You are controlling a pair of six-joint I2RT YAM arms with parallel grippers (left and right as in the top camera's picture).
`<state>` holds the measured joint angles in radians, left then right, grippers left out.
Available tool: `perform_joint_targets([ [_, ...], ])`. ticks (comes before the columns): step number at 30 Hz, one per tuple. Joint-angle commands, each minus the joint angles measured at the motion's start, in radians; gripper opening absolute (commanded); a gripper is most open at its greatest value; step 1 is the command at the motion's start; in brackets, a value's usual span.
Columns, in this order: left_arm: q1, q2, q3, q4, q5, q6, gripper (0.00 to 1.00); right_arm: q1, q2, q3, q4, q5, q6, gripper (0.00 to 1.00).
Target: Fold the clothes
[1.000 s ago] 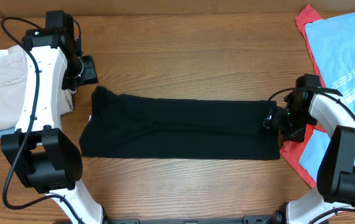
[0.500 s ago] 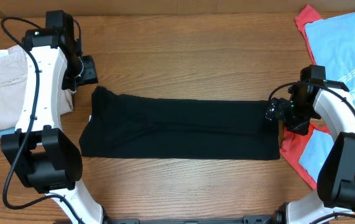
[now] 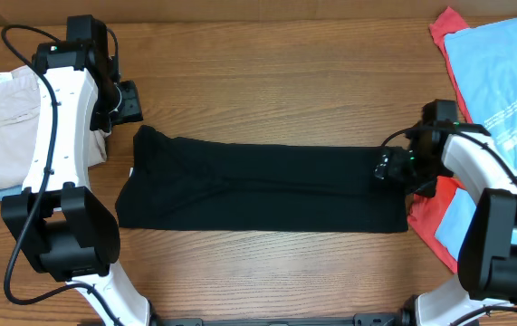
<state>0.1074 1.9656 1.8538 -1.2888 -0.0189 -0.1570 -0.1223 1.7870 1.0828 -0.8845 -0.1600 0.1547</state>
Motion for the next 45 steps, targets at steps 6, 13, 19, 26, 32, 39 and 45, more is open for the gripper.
perform_joint_targets([
  [6,0.003,0.006,0.000,-0.010,0.008,0.004,0.54,0.014,0.007,-0.035,0.040,0.059,0.036,0.87],
  [13,0.003,0.006,0.000,-0.010,0.008,0.004,0.54,0.014,0.007,-0.035,0.042,0.085,0.051,0.87],
  [19,0.003,0.006,0.000,-0.012,0.008,0.004,0.54,0.014,0.011,-0.042,0.035,0.082,0.053,0.87],
  [26,0.003,0.006,0.000,-0.012,0.008,0.004,0.54,0.015,0.011,-0.122,0.116,0.000,0.053,0.82],
  [32,0.003,0.006,0.000,-0.013,0.008,0.004,0.54,0.017,0.011,-0.134,0.140,-0.140,0.050,0.66],
  [39,0.003,0.006,0.000,-0.017,0.008,0.004,0.54,0.016,0.011,-0.134,0.139,-0.141,0.051,0.50],
  [45,0.003,0.006,0.000,-0.017,0.008,0.004,0.54,0.016,0.011,-0.134,0.139,-0.125,0.051,0.39],
])
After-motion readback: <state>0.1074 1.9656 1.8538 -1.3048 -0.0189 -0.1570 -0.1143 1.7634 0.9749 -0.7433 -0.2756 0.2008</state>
